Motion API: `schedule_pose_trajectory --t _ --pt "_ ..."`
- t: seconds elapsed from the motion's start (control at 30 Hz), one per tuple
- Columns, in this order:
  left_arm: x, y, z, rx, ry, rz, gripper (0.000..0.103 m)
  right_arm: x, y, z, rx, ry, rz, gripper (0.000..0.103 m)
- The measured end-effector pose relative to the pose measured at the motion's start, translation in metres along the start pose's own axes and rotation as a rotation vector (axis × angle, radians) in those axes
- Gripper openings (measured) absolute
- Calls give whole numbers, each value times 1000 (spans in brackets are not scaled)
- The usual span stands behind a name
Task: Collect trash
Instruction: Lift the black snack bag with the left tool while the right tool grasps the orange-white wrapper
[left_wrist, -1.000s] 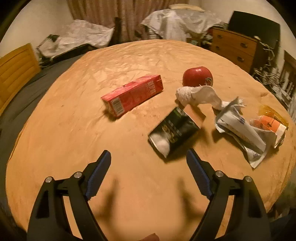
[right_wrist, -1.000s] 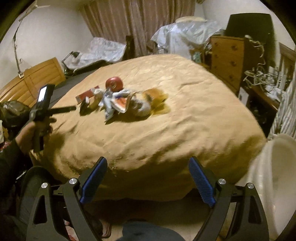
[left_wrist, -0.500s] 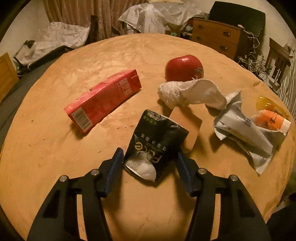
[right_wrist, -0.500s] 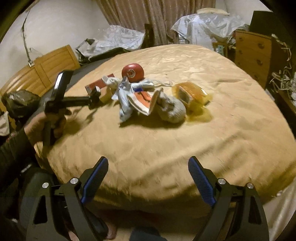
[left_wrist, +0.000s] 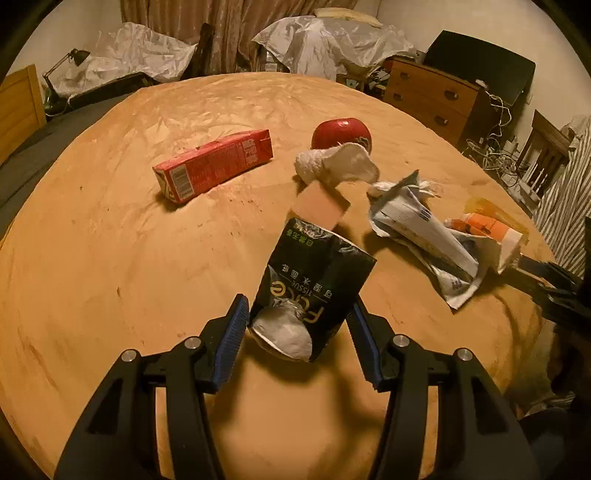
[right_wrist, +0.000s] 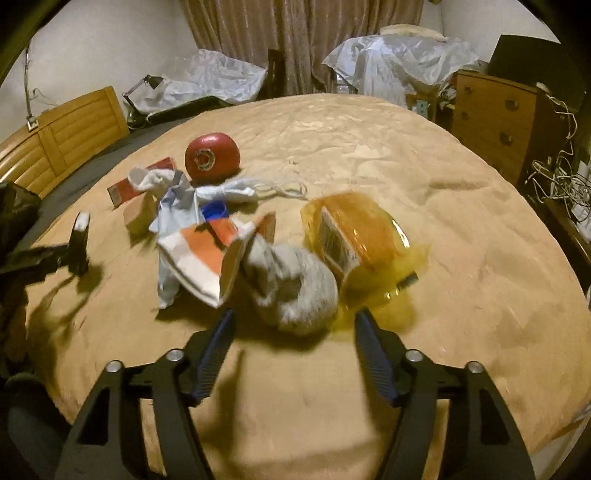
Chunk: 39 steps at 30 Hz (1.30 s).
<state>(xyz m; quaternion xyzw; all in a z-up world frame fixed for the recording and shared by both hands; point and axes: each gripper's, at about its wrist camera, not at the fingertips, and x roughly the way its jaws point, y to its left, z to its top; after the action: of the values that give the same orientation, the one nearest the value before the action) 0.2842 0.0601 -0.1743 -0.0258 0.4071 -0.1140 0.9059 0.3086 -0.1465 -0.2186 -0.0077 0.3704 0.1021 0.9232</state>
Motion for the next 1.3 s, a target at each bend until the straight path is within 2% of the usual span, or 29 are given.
schedule_pose_trajectory --t 0.2,0.27,0.3,0.4,0.5,0.53,0.6,0.77,0.9,1.1,1.3 --pt "9 -8 -15 -12 40 -6 52 18 8 5 7 -7 5 72" --pt "11 -13 -19 -8 43 -5 52 19 9 4 7 -5 -3 59" --pt "11 -15 -20 -6 44 -5 52 18 9 3 7 -4 -6 48" --pt "12 -18 -23 -9 46 -4 52 9 8 -3 14 -10 10 34" --pt "9 -18 -22 -20 37 -3 52 -4 8 -13 27 -3 4 35" --pt "7 -18 -22 -24 33 -2 52 -8 9 -16 29 3 -1 48" --pt "6 -17 -22 -32 33 -6 52 -21 12 -24 27 -5 -12 56" --pt "8 -19 -27 -46 40 -12 52 -52 22 -27 25 -69 25 56" --pt "9 -22 -27 -53 42 -25 52 -55 31 5 46 -97 120 50" --pt "10 -35 -28 -35 46 -45 52 -7 34 40 30 -6 58 43" --pt "16 -43 -32 -29 55 -47 52 28 49 53 -87 70 62 41"
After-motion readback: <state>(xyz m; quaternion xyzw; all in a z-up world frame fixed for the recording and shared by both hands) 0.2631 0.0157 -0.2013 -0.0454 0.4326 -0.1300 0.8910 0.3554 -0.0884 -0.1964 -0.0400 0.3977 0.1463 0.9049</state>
